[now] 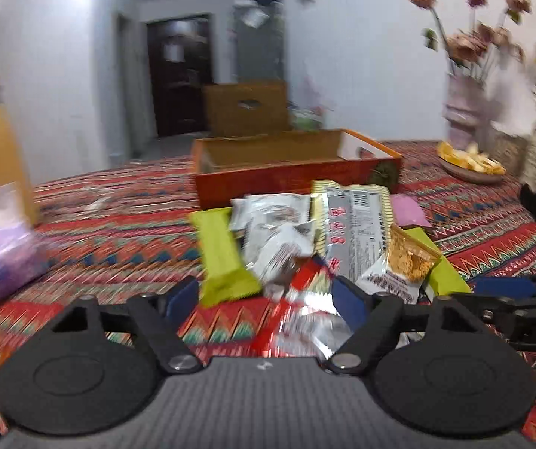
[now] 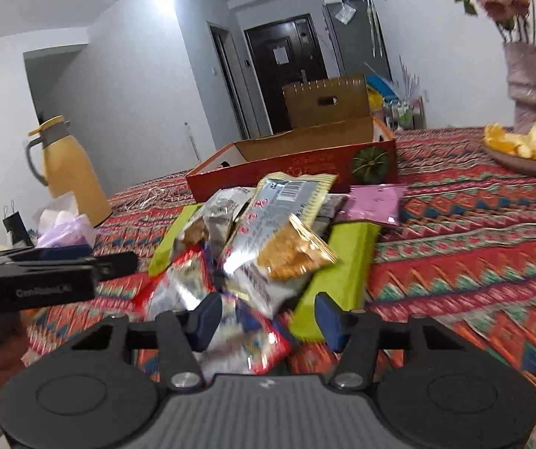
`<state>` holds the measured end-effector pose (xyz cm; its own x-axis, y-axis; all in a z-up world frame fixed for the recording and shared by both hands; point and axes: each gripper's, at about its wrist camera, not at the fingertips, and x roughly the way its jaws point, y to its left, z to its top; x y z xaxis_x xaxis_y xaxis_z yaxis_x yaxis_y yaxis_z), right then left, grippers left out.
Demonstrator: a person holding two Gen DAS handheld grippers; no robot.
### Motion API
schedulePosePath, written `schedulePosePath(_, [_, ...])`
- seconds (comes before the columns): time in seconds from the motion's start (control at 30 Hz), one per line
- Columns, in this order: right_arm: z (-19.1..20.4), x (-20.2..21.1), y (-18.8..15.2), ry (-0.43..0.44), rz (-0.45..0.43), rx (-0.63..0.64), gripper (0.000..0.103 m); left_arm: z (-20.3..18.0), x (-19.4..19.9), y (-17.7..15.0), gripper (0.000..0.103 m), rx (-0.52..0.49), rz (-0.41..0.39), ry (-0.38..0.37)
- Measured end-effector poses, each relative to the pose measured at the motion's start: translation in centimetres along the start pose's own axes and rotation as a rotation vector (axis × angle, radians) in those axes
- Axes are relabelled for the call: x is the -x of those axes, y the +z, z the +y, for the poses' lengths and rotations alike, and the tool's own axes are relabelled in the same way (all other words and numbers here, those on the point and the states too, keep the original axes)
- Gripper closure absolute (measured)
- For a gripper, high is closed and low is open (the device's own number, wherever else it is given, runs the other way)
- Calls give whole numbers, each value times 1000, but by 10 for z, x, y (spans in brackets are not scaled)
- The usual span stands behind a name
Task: Organize snacks
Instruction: 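Grasp a white sachet with the left tool while the right tool grasps a cracker snack bag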
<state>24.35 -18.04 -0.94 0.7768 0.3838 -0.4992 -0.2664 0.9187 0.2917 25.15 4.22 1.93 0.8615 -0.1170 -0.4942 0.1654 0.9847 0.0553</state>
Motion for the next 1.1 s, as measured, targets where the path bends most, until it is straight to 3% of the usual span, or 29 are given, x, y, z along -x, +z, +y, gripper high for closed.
schedulePosePath(0.17, [2,-43,17,-48,23,-26,46,19,-59,9,34,-114,62,-67])
schedulePosePath(0.23, [2,-53,22,-50,10,-36,36,26,-72,10,36,-123,65,-144])
schedulePosePath(0.27, [0,-57,24,-33,8,-48,37,29,-79,10,37,-126,62,-200])
schedulePosePath(0.4, [4,-72,29,-46,17,-19,38,31,-99,11,60,-107,65,-309])
schedulePosePath(0.53, [19,-78,25,-76,25,66,38,33,-113,11,63,-42,107,-346])
schedulePosePath(0.67, [31,-64,12,-114,9,134,37,37,-108,10,70,-17,132,-298])
schedulePosePath(0.83, [19,-57,11,-82,26,44,38,45,-61,18,70,26,57,-219])
schedulePosePath(1.0, [25,-73,13,-26,60,18,37,48,-24,9,70,66,48,-116])
schedulePosePath(1.1, [32,-76,12,-56,50,72,56,46,-9,1,70,85,57,-79])
